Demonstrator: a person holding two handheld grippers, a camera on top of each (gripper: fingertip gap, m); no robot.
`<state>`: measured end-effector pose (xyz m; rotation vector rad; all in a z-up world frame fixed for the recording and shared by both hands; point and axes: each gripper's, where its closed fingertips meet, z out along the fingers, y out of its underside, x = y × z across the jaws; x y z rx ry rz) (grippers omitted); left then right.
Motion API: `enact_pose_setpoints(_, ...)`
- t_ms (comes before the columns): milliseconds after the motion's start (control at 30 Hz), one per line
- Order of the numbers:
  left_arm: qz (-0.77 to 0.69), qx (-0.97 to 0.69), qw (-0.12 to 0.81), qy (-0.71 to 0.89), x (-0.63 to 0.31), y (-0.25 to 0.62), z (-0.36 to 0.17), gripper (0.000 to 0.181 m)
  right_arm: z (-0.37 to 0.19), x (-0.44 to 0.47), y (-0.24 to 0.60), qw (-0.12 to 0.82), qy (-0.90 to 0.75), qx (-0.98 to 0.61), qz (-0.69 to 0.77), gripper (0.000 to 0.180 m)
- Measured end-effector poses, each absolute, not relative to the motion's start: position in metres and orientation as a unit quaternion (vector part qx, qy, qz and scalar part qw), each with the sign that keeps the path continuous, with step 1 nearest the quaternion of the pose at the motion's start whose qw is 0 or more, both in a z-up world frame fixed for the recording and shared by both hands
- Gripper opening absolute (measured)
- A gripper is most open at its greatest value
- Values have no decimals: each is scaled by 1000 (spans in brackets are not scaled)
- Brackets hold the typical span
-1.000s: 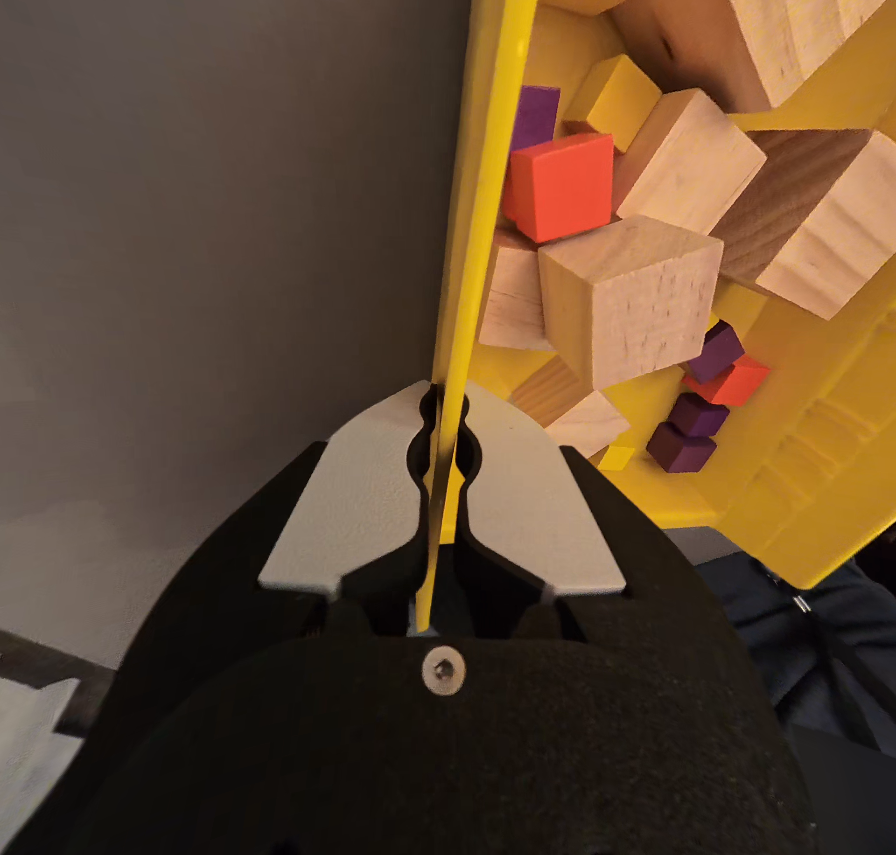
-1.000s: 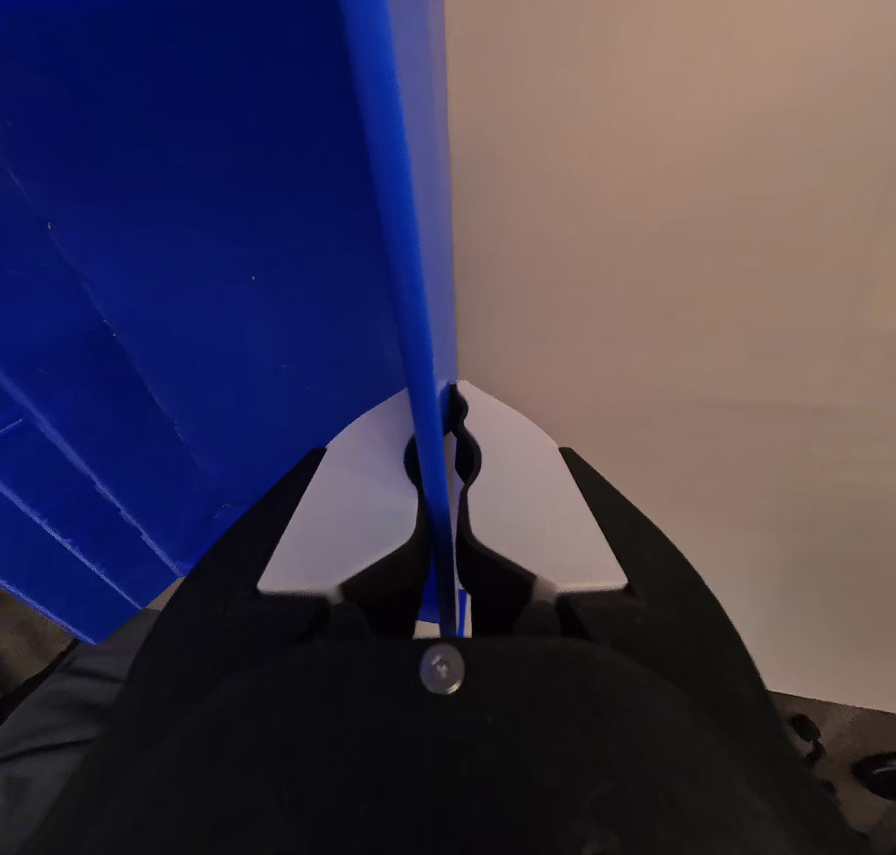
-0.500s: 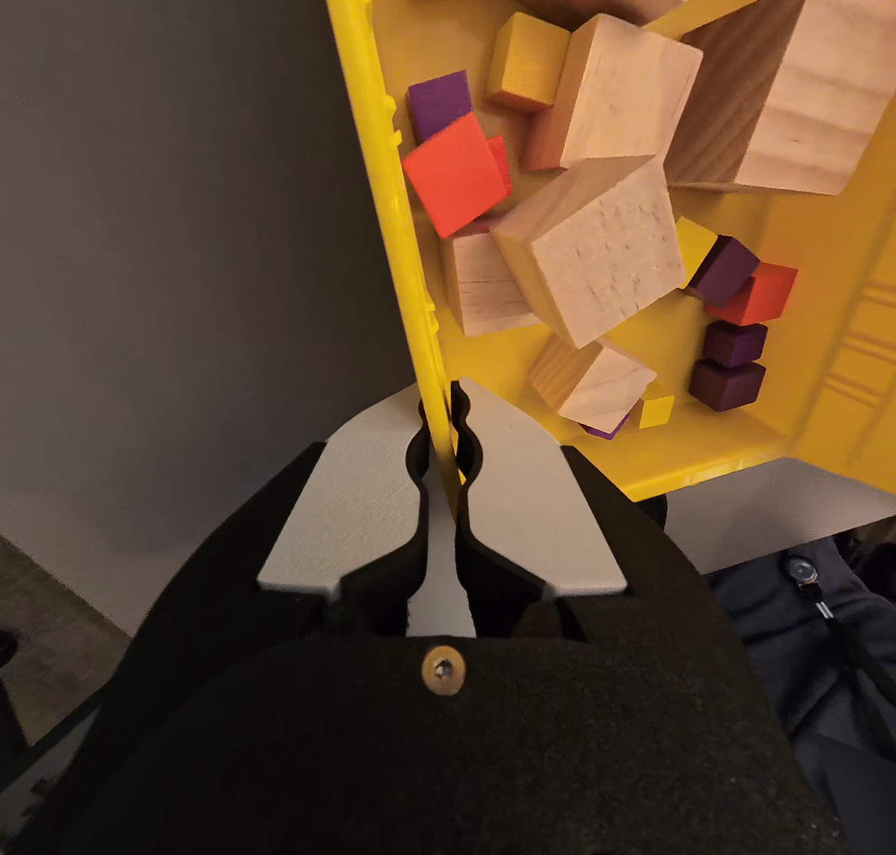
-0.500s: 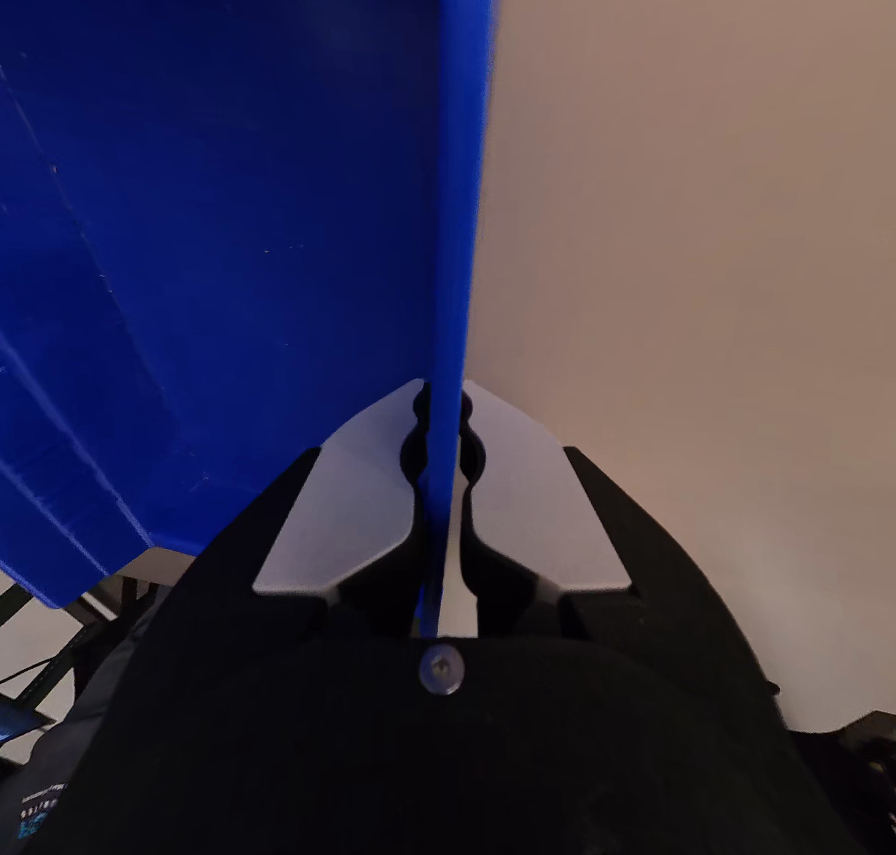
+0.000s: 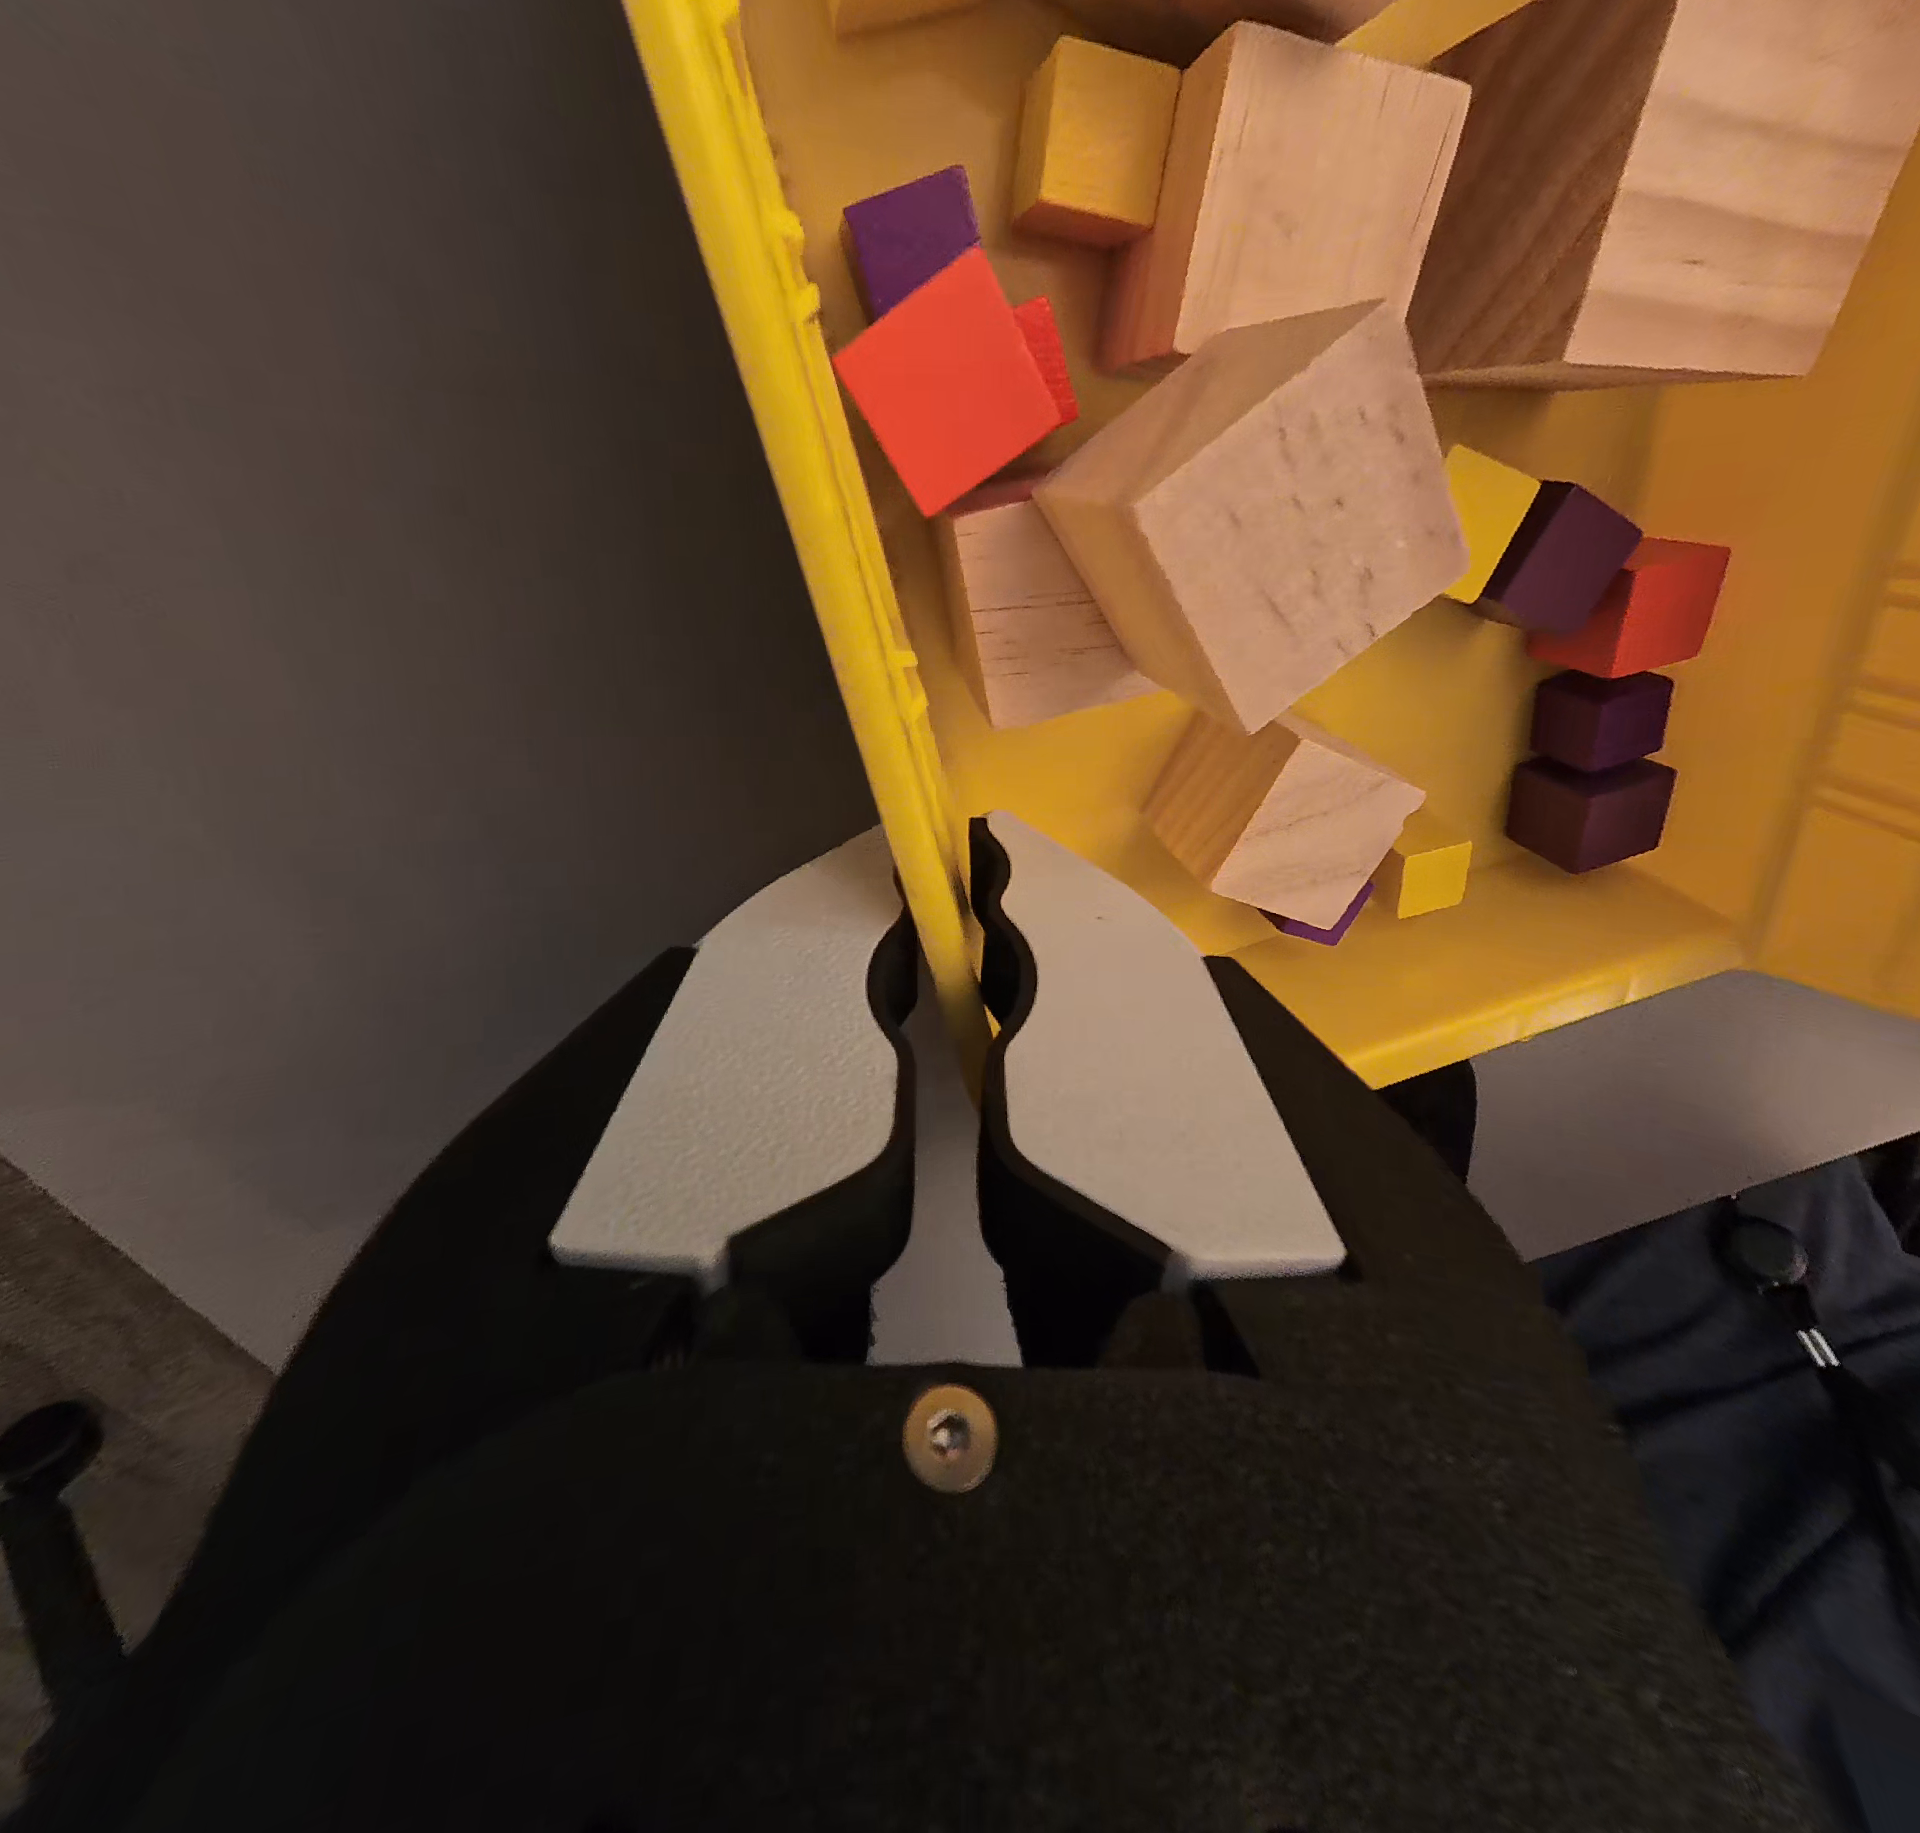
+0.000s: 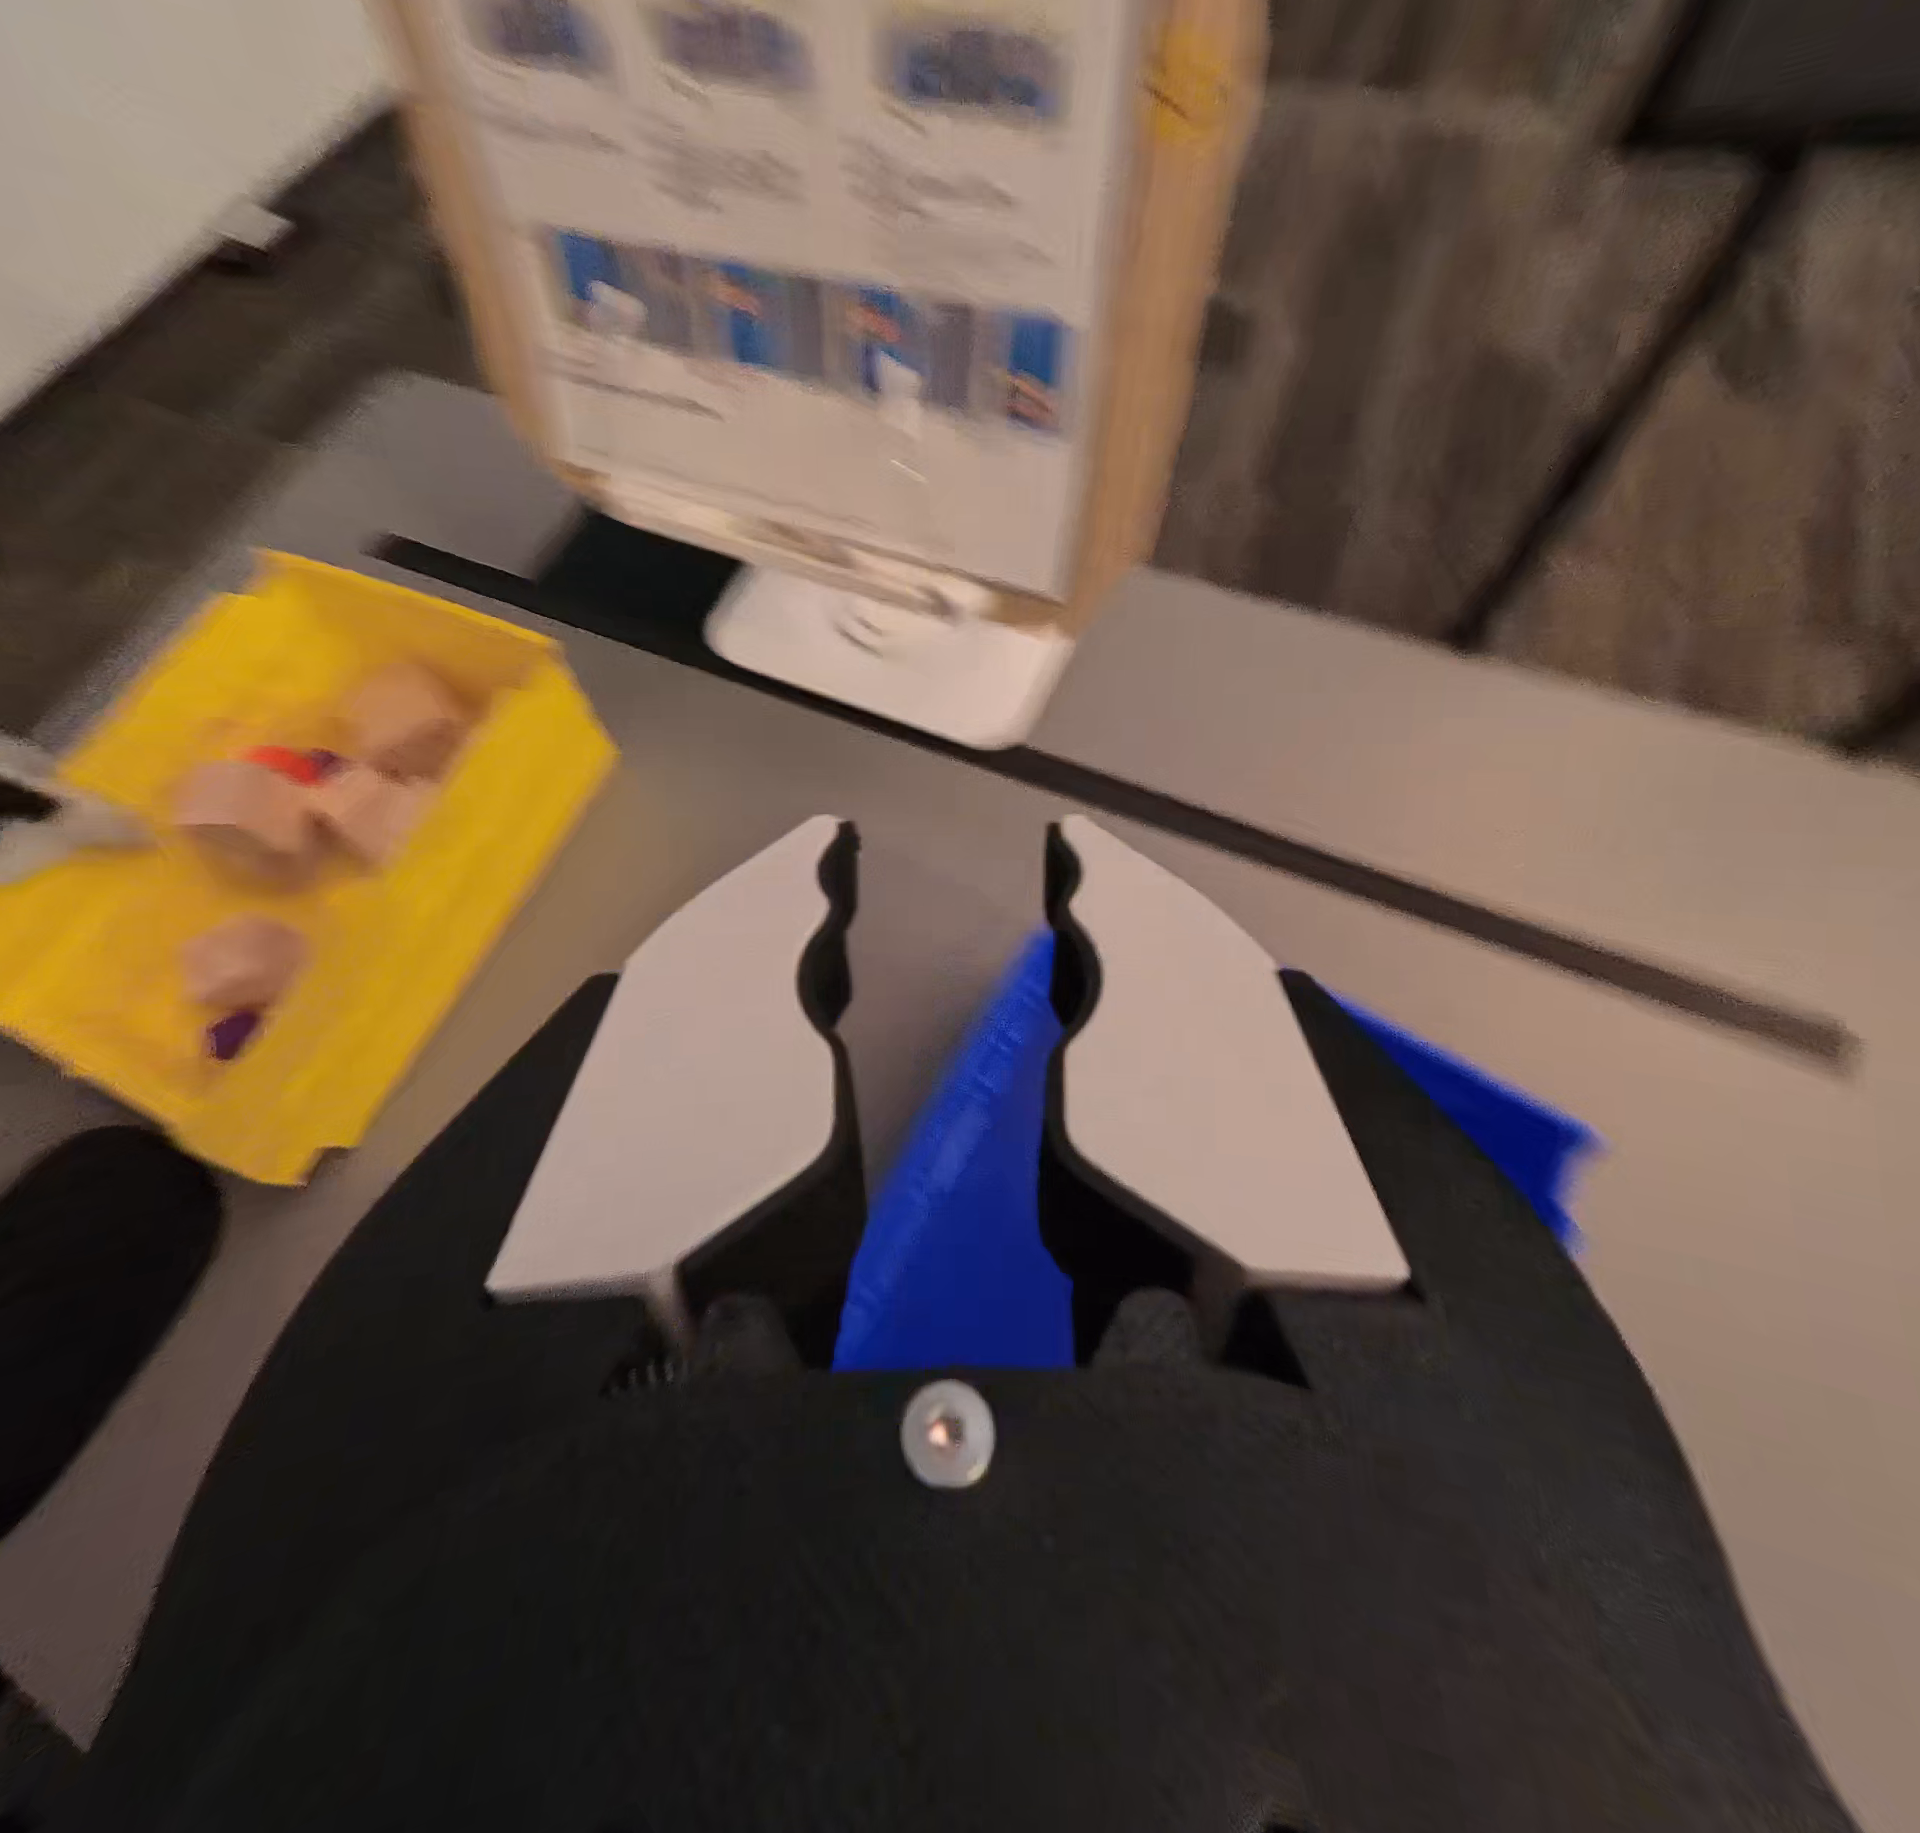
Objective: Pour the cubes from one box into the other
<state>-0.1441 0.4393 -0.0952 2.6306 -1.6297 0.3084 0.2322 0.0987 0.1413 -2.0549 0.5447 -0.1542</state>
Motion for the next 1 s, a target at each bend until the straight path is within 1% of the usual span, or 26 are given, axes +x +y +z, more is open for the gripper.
enact_pose_setpoints(67, 106, 848, 15, -518, -144, 439, -95, 7, 151, 189, 144, 519, 170, -837, -27, 44)
enact_pose_setpoints(100, 108, 849, 15, -517, -143, 439, -95, 7, 146, 170, 166, 515, 156, -843, -2, 45)
enact_pose_setpoints(200, 107, 850, 10, -516, -143, 439, -96, 7, 113, 117, 229, 462, 136, -874, 68, 46)
enact_pose_setpoints(267, 107, 851, 7, -515, -143, 439, -96, 7, 86, 97, 265, 428, 142, -890, 76, 47)
enact_pose_setpoints(300, 107, 851, 6, -513, -143, 440, -96, 7, 72, 90, 282, 413, 148, -896, 73, 49)
enact_pose_setpoints(367, 109, 853, 6, -510, -143, 439, -97, 7, 44, 82, 311, 380, 170, -908, 56, 59)
enact_pose_setpoints(500, 114, 855, 9, -505, -143, 439, -99, 8, -13, 62, 346, 294, 201, -932, 62, 59)
enact_pose_setpoints(633, 119, 855, 19, -504, -144, 437, -106, 8, -65, 61, 345, 190, 244, -951, 20, 59)
enact_pose_setpoints(700, 119, 855, 24, -504, -144, 436, -108, 8, -84, 57, 344, 158, 267, -950, 20, 58)
enact_pose_setpoints(767, 116, 853, 23, -509, -144, 436, -108, 8, -100, 52, 341, 124, 286, -950, 25, 48)
enact_pose_setpoints(800, 113, 852, 22, -511, -144, 436, -108, 8, -107, 51, 338, 106, 291, -951, 23, 48)
enact_pose_setpoints(833, 111, 851, 21, -512, -144, 437, -108, 8, -112, 49, 337, 93, 295, -951, 26, 43)
enact_pose_setpoints(933, 113, 853, 26, -508, -144, 436, -108, 8, -114, 42, 341, 87, 301, -949, 41, 20)
enact_pose_setpoints(967, 117, 856, 32, -503, -144, 435, -108, 9, -116, 35, 343, 81, 297, -950, 59, 8)
enact_pose_setpoints(1000, 120, 859, 39, -497, -145, 434, -108, 10, -116, 35, 342, 74, 296, -951, 50, 8)
